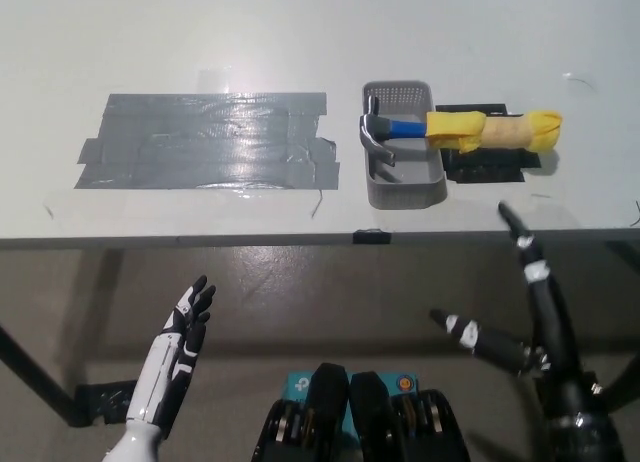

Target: The robot picks the hammer with right hand and hits the black area on the desk and places it back.

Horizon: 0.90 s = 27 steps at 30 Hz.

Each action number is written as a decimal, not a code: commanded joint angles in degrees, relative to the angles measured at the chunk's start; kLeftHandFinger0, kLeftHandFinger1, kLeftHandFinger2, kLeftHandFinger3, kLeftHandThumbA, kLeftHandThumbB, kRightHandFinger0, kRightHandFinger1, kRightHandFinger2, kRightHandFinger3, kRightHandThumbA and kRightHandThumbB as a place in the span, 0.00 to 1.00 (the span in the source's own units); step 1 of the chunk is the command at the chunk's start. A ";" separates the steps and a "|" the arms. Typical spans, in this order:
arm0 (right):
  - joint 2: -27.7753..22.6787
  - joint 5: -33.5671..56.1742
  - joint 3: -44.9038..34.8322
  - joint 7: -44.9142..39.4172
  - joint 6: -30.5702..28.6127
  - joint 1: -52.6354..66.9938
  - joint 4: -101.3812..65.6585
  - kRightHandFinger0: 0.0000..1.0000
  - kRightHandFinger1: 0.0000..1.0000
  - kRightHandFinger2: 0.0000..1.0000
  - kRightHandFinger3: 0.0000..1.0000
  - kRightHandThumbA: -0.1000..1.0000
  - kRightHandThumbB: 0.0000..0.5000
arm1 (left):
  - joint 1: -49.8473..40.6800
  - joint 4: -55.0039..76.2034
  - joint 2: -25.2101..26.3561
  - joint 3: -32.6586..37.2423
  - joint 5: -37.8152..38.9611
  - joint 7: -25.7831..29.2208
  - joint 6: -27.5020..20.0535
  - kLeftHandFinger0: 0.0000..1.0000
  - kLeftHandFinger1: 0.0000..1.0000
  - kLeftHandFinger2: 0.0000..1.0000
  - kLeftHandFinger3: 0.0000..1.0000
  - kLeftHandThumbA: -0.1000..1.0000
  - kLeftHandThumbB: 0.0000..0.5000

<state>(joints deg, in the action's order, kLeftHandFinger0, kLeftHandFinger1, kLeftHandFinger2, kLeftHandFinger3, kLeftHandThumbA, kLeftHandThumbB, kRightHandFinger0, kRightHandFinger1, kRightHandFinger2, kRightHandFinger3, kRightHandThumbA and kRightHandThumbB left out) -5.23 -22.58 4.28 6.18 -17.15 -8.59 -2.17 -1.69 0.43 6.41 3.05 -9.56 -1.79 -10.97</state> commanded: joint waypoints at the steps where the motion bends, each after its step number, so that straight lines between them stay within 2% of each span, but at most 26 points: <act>1: -5.10 -19.35 -0.94 1.92 8.14 -8.51 -4.08 1.00 1.00 1.00 1.00 0.96 0.61 | -0.58 1.84 0.47 0.02 -1.08 0.85 -3.44 1.00 1.00 1.00 1.00 1.00 0.13; 3: -6.53 -21.91 -0.76 2.72 9.95 -11.91 -2.20 1.00 1.00 1.00 1.00 0.92 0.63 | -0.38 1.36 0.45 0.04 -1.82 1.23 -3.64 1.00 1.00 1.00 1.00 1.00 0.16; 7: -7.85 -26.49 0.32 4.14 13.73 -16.68 1.20 1.00 1.00 1.00 1.00 0.91 0.63 | -0.06 1.14 0.47 -0.01 -1.81 1.20 -3.67 1.00 1.00 1.00 1.00 1.00 0.17; 11: -8.37 -29.32 1.88 6.66 16.11 -22.49 7.11 1.00 1.00 1.00 1.00 0.79 0.62 | 0.20 1.13 0.50 -0.03 -1.90 1.16 -3.54 1.00 1.00 1.00 1.00 1.00 0.17; 13: -8.41 -29.84 2.49 7.57 16.85 -24.23 9.68 1.00 1.00 1.00 1.00 0.78 0.64 | 0.32 0.93 0.36 -0.03 -2.26 1.43 -3.78 1.00 1.00 1.00 1.00 1.00 0.17; 19: -8.64 -28.95 4.10 7.93 18.08 -28.86 16.66 1.00 1.00 1.00 1.00 0.78 0.71 | 0.40 1.49 0.31 0.14 -1.96 0.82 -3.09 1.00 1.00 1.00 1.00 1.00 0.16; 27: -8.68 -28.93 6.83 8.35 20.53 -33.49 25.34 1.00 1.00 1.00 1.00 0.84 0.72 | 0.47 1.63 0.29 0.15 -2.22 0.80 -3.30 1.00 1.00 1.00 1.00 1.00 0.19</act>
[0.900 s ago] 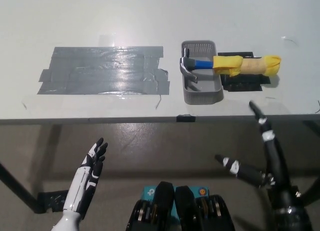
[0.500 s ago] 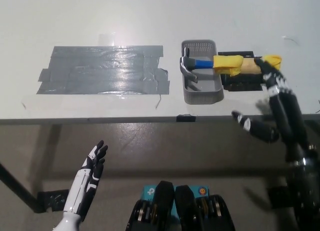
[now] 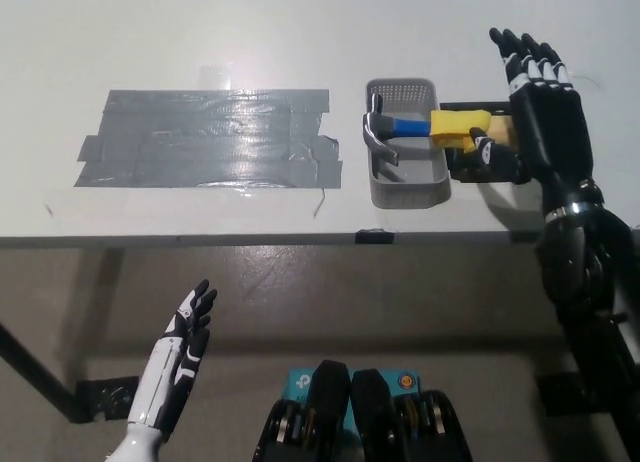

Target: The robot picks the hammer with right hand and hits the black area on the desk and places it back.

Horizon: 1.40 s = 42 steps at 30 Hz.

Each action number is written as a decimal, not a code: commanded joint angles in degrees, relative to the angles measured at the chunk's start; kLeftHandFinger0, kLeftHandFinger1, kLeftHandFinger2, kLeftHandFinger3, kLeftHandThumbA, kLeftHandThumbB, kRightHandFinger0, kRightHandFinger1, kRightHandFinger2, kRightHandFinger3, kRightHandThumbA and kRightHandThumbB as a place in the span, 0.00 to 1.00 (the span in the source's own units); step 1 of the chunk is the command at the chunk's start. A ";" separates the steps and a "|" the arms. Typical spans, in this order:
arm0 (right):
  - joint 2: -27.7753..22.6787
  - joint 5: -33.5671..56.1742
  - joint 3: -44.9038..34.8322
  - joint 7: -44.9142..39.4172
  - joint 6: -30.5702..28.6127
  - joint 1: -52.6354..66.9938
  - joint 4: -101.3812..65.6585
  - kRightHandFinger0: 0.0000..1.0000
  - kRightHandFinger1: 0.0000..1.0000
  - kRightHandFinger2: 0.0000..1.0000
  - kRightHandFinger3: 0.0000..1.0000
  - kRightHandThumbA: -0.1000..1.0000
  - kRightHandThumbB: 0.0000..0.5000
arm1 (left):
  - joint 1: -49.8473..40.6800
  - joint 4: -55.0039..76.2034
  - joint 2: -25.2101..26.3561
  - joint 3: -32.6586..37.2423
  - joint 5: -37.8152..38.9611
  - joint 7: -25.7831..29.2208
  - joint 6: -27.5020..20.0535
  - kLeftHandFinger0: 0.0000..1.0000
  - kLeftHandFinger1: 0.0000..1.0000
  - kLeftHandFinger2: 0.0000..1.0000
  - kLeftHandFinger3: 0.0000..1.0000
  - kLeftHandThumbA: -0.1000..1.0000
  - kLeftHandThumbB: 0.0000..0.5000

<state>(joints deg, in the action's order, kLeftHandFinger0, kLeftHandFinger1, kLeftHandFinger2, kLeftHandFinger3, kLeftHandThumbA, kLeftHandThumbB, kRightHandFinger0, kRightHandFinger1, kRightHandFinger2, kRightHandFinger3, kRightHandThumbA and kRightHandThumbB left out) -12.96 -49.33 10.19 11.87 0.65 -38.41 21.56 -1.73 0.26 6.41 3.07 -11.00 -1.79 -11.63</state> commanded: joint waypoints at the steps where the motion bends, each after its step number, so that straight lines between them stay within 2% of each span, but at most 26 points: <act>1: -0.99 -1.94 1.10 2.87 2.66 -4.07 2.56 1.00 1.00 1.00 1.00 0.84 0.74 | 0.56 1.95 0.24 0.16 -0.83 0.76 -2.46 1.00 1.00 1.00 1.00 1.00 0.19; 5: -1.01 -0.94 1.86 2.63 2.50 -5.15 5.06 1.00 1.00 1.00 1.00 0.85 0.76 | 0.77 2.21 0.32 0.10 -0.46 0.47 -2.18 1.00 1.00 1.00 1.00 1.00 0.20; 6: -0.97 -0.70 2.06 2.42 2.56 -5.56 5.97 1.00 1.00 1.00 1.00 0.88 0.81 | 0.79 2.30 0.23 0.07 -0.31 0.42 -1.88 1.00 1.00 1.00 1.00 1.00 0.22; 11: -1.35 0.02 3.02 1.71 2.22 -5.66 7.28 1.00 1.00 1.00 1.00 0.92 0.91 | 0.97 2.44 0.37 0.09 -0.16 0.21 -1.77 1.00 1.00 1.00 1.00 1.00 0.22; 15: -1.55 0.76 3.55 0.31 2.92 -5.40 7.15 1.00 1.00 1.00 1.00 0.94 0.92 | 0.97 2.82 0.47 0.19 0.02 -0.15 -1.23 1.00 1.00 1.00 1.00 1.00 0.22; 22: -1.94 0.63 4.88 1.66 2.81 -7.34 11.98 1.00 1.00 1.00 1.00 0.97 0.91 | 0.88 2.51 0.37 0.42 -0.31 0.05 -1.87 1.00 1.00 1.00 1.00 1.00 0.21; 26: -1.31 0.94 5.07 3.81 2.10 -8.63 14.65 1.00 1.00 1.00 1.00 0.94 0.85 | 0.84 3.19 0.26 0.41 -0.08 -0.20 -0.64 1.00 1.00 1.00 1.00 1.00 0.24; 28: -0.96 0.46 5.69 4.70 2.14 -9.26 15.69 1.00 1.00 1.00 1.00 0.95 0.83 | 0.75 3.71 0.20 0.42 0.01 -0.29 -0.18 1.00 1.00 1.00 1.00 1.00 0.22; 35: -0.26 1.79 6.56 5.87 1.04 -10.96 19.68 1.00 1.00 1.00 1.00 0.97 0.81 | 0.96 3.86 0.41 0.69 0.17 -0.52 -0.96 1.00 1.00 1.00 1.00 1.00 0.18; 37: -0.21 1.74 6.95 6.14 1.01 -11.51 20.37 1.00 1.00 1.00 1.00 0.99 0.80 | 1.06 4.28 0.41 0.67 -0.14 -0.56 0.06 1.00 1.00 1.00 1.00 1.00 0.21; 42: -0.19 1.63 8.05 7.02 0.82 -12.14 21.60 1.00 1.00 1.00 1.00 1.00 0.82 | 1.11 4.11 0.61 0.89 -0.50 -0.55 -0.97 1.00 1.00 1.00 1.00 1.00 0.18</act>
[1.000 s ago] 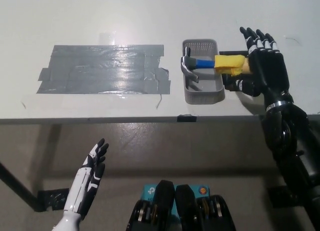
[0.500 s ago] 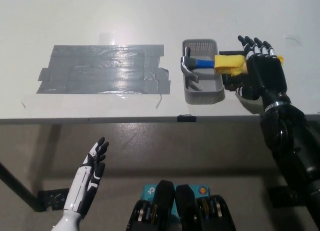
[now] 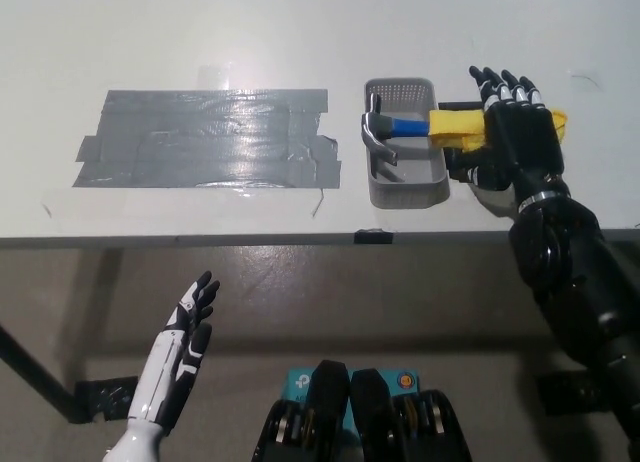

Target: The robot picks the hammer with right hand and hits the black area on the desk and places it back.

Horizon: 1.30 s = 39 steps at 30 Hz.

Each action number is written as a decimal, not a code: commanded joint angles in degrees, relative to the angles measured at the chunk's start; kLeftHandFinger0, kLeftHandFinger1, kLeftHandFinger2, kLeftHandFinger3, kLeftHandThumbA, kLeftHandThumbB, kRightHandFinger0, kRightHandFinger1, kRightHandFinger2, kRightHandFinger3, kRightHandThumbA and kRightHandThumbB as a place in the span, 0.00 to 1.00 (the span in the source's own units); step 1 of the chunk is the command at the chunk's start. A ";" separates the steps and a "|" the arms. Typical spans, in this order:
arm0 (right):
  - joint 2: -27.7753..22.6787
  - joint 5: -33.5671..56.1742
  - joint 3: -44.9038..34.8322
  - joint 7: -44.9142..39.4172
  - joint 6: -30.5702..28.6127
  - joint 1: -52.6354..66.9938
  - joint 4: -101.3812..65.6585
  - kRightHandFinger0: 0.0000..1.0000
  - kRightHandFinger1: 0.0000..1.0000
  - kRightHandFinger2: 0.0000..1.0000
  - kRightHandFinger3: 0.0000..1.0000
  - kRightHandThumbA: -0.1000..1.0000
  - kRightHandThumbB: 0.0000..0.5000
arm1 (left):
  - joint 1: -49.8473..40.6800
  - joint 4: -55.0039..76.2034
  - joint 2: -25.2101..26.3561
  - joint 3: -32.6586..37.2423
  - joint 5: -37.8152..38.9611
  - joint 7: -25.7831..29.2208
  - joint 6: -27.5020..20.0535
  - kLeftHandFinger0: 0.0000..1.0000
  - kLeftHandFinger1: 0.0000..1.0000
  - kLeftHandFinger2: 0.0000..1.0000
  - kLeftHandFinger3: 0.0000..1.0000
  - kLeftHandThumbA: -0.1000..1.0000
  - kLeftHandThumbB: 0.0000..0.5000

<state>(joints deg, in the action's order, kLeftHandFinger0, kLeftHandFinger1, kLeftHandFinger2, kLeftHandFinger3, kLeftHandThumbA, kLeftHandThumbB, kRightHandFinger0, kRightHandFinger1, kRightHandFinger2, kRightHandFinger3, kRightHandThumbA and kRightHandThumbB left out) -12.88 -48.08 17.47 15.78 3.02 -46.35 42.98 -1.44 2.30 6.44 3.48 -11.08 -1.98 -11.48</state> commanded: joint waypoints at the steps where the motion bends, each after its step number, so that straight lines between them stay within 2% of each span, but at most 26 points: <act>1: -0.25 0.08 1.13 3.31 -1.37 -4.42 0.69 1.00 1.00 1.00 1.00 1.00 0.81 | 0.84 2.15 0.68 0.54 -0.43 -0.50 -0.93 1.00 1.00 1.00 1.00 1.00 0.19; 6: -0.55 0.03 2.71 3.09 -1.05 -5.24 3.67 1.00 1.00 1.00 1.00 0.98 0.81 | 0.58 2.61 0.92 0.73 0.23 -1.01 -0.42 1.00 1.00 1.00 1.00 1.00 0.21; 8: -0.66 -0.22 3.39 5.23 -2.12 -5.68 5.29 1.00 1.00 1.00 1.00 0.93 0.80 | 0.64 2.63 1.00 0.78 0.08 -0.94 -0.47 1.00 1.00 1.00 1.00 1.00 0.21; 9: -0.69 -0.15 3.48 7.61 -3.54 -5.97 6.25 1.00 1.00 1.00 1.00 0.84 0.80 | 0.81 2.55 0.99 0.80 0.09 -0.88 -0.55 1.00 1.00 1.00 1.00 1.00 0.21; 10: -0.61 0.11 3.45 10.34 -5.23 -6.14 7.24 1.00 1.00 1.00 1.00 0.80 0.81 | 0.85 2.42 0.99 0.80 0.16 -0.82 -0.73 1.00 1.00 1.00 1.00 1.00 0.21; 11: -0.20 -1.33 4.16 21.10 -8.79 -7.26 11.89 1.00 1.00 1.00 1.00 0.55 0.78 | 0.84 2.54 1.02 0.85 0.17 -0.86 -0.60 1.00 1.00 1.00 1.00 1.00 0.22; 12: -0.28 -3.43 5.65 28.13 -9.38 -8.38 15.26 0.80 0.60 0.64 0.69 0.30 0.67 | 1.00 2.63 0.82 0.93 0.16 -0.85 -0.35 1.00 1.00 1.00 1.00 1.00 0.24; 13: -0.31 -4.36 6.62 30.51 -9.43 -8.91 16.92 0.51 0.35 0.46 0.53 0.11 0.58 | 0.94 2.73 0.78 0.94 0.14 -0.84 -0.27 1.00 1.00 1.00 1.00 1.00 0.24; 14: -0.39 -5.99 8.41 35.09 -9.90 -9.58 19.32 0.02 0.01 0.27 0.28 0.00 0.55 | 0.89 2.91 0.86 0.90 0.09 -0.85 -0.19 1.00 1.00 1.00 1.00 1.00 0.23; 15: -0.48 -5.88 8.66 35.87 -10.56 -9.59 19.75 0.00 0.00 0.35 0.28 0.00 0.54 | 0.85 2.96 0.92 0.92 0.11 -0.87 -0.57 1.00 1.00 1.00 1.00 1.00 0.19; 16: -0.72 -5.77 9.11 36.91 -11.81 -9.77 20.66 0.00 0.04 0.51 0.36 0.00 0.51 | 0.98 2.98 0.96 0.95 0.13 -0.87 -0.90 1.00 1.00 1.00 1.00 1.00 0.20; 17: -0.92 -5.51 9.41 37.37 -12.80 -9.94 21.45 0.00 0.11 0.63 0.46 0.00 0.45 | 1.05 3.18 0.98 0.97 -0.03 -0.95 -0.41 1.00 1.00 1.00 1.00 1.00 0.21; 18: -1.05 -5.15 9.51 37.86 -13.62 -9.99 21.81 0.00 0.17 0.70 0.54 0.00 0.43 | 1.13 3.26 1.03 1.02 -0.17 -1.00 -0.26 1.00 1.00 1.00 1.00 1.00 0.21; 19: -1.12 -4.67 9.43 37.55 -14.24 -10.04 21.85 0.00 0.21 0.73 0.61 0.00 0.45 | 1.29 2.90 1.03 1.01 -0.07 -0.96 -0.61 1.00 1.00 1.00 1.00 1.00 0.21; 20: -1.14 -4.19 9.19 37.49 -15.18 -9.96 21.71 0.00 0.23 0.74 0.62 0.00 0.46 | 1.31 2.98 0.97 0.99 0.06 -1.00 -0.37 1.00 1.00 1.00 1.00 1.00 0.21; 23: -0.85 -3.79 9.49 38.34 -15.86 -9.88 21.92 0.00 0.21 0.69 0.64 0.00 0.50 | 1.21 3.22 0.84 1.07 -0.01 -0.99 -0.15 1.00 1.00 1.00 1.00 1.00 0.21; 25: -0.71 -3.60 9.71 38.79 -16.49 -10.16 22.03 0.00 0.21 0.68 0.65 0.00 0.47 | 1.39 3.31 0.76 0.99 0.08 -0.95 0.12 1.00 1.00 1.00 1.00 1.00 0.22; 26: -0.68 -3.33 9.71 39.73 -17.61 -10.13 22.10 0.00 0.20 0.67 0.64 0.00 0.48 | 1.44 3.31 0.79 1.00 0.14 -1.04 0.27 1.00 1.00 1.00 1.00 1.00 0.22; 27: -0.56 -2.89 9.54 40.19 -18.17 -10.08 22.19 0.00 0.20 0.66 0.63 0.00 0.46 | 1.50 3.12 0.87 1.00 0.20 -1.07 0.11 1.00 1.00 1.00 1.00 1.00 0.23; 28: -0.46 -2.18 9.10 40.12 -18.68 -10.00 22.02 0.00 0.20 0.66 0.67 0.00 0.37 | 1.50 3.11 0.88 1.01 0.11 -1.02 0.01 1.00 1.00 1.00 1.00 1.00 0.23; 31: 0.14 2.06 6.04 38.10 -22.09 -9.64 21.36 0.00 0.23 0.68 0.71 0.00 0.33 | 1.52 3.11 0.97 1.11 -0.17 -0.92 -0.43 1.00 1.00 1.00 1.00 1.00 0.21; 33: 0.98 7.11 2.09 33.56 -24.11 -9.11 19.49 0.00 0.24 0.69 0.72 0.00 0.27 | 1.44 3.19 0.95 1.09 -0.23 -0.85 -0.21 1.00 1.00 1.00 1.00 1.00 0.22; 34: 1.36 9.62 0.06 30.95 -24.24 -8.94 18.47 0.00 0.23 0.71 0.79 0.00 0.23 | 1.52 3.03 0.95 1.08 -0.21 -0.81 -0.38 1.00 1.00 1.00 1.00 1.00 0.22; 38: 2.93 19.03 -8.14 21.10 -24.45 -8.37 12.85 0.00 0.25 0.71 0.81 0.00 0.22 | 1.61 2.72 1.06 1.13 -0.09 -0.76 -0.85 1.00 1.00 1.00 1.00 1.00 0.19; 39: 3.45 22.79 -10.73 16.95 -22.58 -7.88 9.23 0.00 0.28 0.75 0.83 0.00 0.21 | 1.61 2.61 1.03 1.12 0.06 -0.73 -1.06 1.00 1.00 1.00 1.00 1.00 0.19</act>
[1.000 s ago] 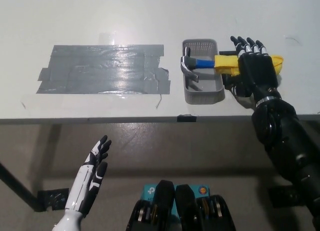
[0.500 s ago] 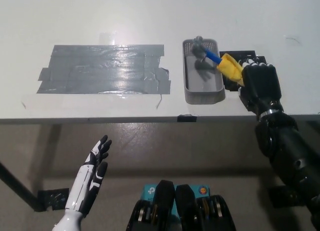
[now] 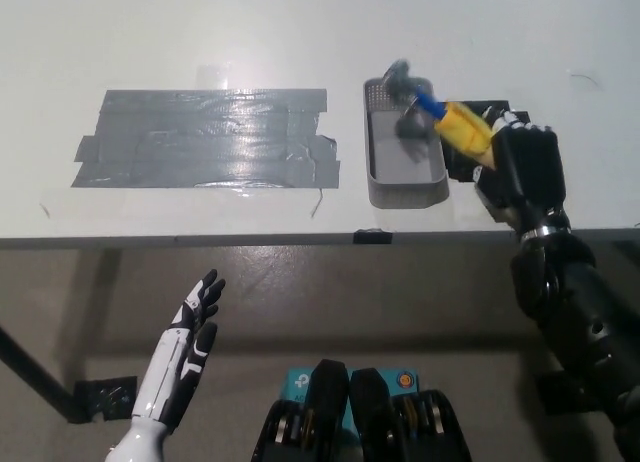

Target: The robot picks the hammer with right hand and hits the black area on the desk and places it back.

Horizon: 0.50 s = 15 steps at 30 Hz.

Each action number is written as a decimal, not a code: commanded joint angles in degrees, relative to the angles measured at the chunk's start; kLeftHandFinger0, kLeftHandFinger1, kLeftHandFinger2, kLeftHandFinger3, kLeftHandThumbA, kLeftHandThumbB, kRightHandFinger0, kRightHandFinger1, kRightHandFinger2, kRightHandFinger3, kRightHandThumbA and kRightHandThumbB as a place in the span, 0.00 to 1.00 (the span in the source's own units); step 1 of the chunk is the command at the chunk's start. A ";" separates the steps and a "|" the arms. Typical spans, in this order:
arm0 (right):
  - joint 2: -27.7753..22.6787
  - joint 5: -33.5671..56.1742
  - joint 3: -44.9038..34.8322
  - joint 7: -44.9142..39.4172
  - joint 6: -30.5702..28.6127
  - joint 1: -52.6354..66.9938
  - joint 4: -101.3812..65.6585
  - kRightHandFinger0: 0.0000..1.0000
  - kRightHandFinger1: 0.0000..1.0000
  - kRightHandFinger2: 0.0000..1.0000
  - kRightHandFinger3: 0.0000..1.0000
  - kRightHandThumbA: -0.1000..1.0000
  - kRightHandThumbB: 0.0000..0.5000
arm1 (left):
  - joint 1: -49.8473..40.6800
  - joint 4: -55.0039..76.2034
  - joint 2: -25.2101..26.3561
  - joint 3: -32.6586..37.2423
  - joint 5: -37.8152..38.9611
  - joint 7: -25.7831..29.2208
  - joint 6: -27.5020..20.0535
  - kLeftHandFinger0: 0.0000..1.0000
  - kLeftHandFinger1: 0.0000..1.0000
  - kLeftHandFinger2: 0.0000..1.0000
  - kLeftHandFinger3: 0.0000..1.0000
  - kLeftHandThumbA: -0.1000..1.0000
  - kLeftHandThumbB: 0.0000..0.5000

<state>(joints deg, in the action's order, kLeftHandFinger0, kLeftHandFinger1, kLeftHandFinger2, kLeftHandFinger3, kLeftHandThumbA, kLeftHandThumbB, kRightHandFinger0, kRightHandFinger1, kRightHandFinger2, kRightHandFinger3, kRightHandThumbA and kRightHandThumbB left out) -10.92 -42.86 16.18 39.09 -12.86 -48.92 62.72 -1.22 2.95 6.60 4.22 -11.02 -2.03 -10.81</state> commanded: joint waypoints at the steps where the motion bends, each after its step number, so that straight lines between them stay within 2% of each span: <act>1: 1.68 18.53 -10.43 -7.80 -6.01 -5.05 -11.67 0.00 0.30 0.77 0.86 0.00 0.21 | 1.38 1.90 0.84 0.40 -0.02 -0.68 -1.72 1.00 1.00 1.00 1.00 1.00 0.19; 2: 1.84 21.35 -12.14 -11.48 -3.65 -4.79 -14.71 0.00 0.34 0.79 0.89 0.00 0.18 | 1.45 1.97 0.84 0.42 -0.03 -0.78 -1.31 1.00 1.00 1.00 1.00 1.00 0.20; 7: 1.14 31.19 -17.43 -25.75 6.52 -5.17 -23.63 0.00 0.40 0.82 0.88 0.00 0.18 | 1.49 1.98 0.93 0.31 0.38 -0.92 -1.15 1.00 1.00 1.00 1.00 1.00 0.20; 9: 0.57 33.90 -18.42 -29.49 6.36 -5.24 -24.30 0.00 0.41 0.83 0.89 0.00 0.18 | 1.47 1.88 0.94 0.35 0.25 -0.86 -1.31 1.00 1.00 1.00 1.00 1.00 0.19; 11: -0.11 37.47 -19.75 -34.22 8.70 -5.24 -25.84 0.00 0.42 0.84 0.87 0.00 0.17 | 1.44 1.95 0.94 0.41 0.26 -0.92 -1.24 1.00 1.00 1.00 1.00 1.00 0.18; 12: -0.78 39.65 -20.64 -37.46 11.14 -5.23 -26.75 0.01 0.46 0.88 0.86 0.00 0.20 | 1.45 1.95 1.00 0.45 0.34 -0.98 -1.54 1.00 1.00 1.00 1.00 1.00 0.17; 15: -1.87 40.68 -21.49 -40.69 15.61 -5.08 -28.38 0.02 0.50 0.92 0.87 0.00 0.20 | 1.59 2.11 1.00 0.47 0.60 -1.14 -1.41 1.00 1.00 1.00 1.00 1.00 0.14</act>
<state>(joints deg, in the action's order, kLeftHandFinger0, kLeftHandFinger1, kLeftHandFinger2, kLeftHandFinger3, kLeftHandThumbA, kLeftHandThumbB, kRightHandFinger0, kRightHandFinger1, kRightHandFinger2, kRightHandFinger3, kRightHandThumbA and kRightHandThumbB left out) -9.82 -26.02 2.58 21.83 -8.04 -47.65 48.87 -1.23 2.93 6.59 4.23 -10.96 -2.03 -10.50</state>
